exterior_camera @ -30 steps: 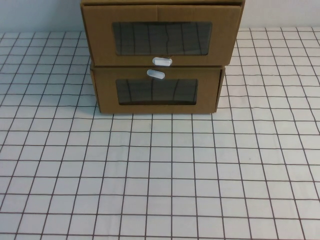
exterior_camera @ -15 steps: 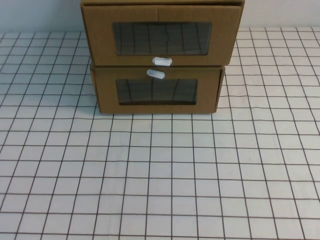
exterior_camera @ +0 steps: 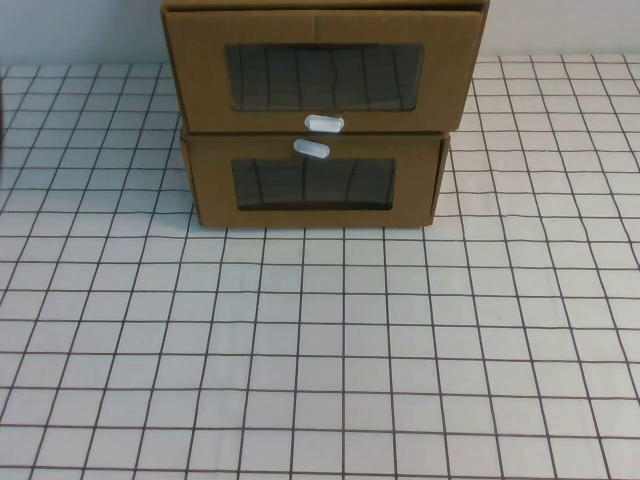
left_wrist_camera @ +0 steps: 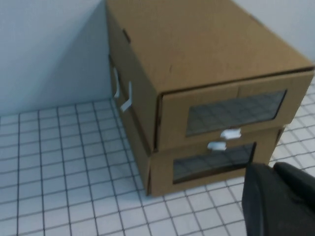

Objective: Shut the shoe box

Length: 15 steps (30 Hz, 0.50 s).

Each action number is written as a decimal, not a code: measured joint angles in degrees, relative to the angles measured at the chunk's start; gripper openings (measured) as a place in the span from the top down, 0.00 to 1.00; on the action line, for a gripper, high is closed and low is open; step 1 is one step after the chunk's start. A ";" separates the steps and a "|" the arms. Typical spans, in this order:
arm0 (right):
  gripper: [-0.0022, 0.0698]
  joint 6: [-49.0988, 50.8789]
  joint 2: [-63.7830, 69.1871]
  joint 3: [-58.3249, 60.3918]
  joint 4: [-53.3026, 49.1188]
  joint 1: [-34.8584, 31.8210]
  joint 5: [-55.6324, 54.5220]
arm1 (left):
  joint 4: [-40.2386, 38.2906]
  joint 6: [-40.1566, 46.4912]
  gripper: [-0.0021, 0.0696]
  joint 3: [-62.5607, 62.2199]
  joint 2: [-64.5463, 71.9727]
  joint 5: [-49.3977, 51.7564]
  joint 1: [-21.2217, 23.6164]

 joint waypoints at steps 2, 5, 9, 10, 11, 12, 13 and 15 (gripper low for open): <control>0.99 0.12 -1.58 3.32 1.35 0.00 1.16 | 1.67 0.10 0.98 11.48 -5.75 -4.80 0.00; 0.99 0.12 -3.95 7.37 2.18 0.00 2.43 | 3.63 -1.43 0.98 27.02 -15.51 -11.86 0.00; 0.99 0.12 -5.56 11.25 0.20 0.00 2.43 | 4.05 -4.13 0.98 44.75 -26.72 -21.28 0.00; 0.99 0.12 -5.79 12.06 -0.62 0.00 2.02 | 4.05 -4.39 0.98 48.59 -29.20 -23.74 0.00; 0.99 0.12 -5.77 12.71 -1.25 0.00 1.62 | 4.05 -4.47 0.98 52.08 -31.02 -26.07 0.00; 0.99 0.12 -5.77 13.58 -1.87 0.00 0.90 | 4.05 -4.53 0.98 55.23 -33.17 -28.35 0.00; 0.99 0.12 -5.77 14.33 -2.35 0.00 0.38 | 4.05 -4.53 0.98 58.09 -35.06 -30.65 0.00; 0.99 0.12 -5.77 16.14 -2.55 0.00 -1.14 | 4.05 -4.53 0.98 62.52 -38.06 -34.68 0.00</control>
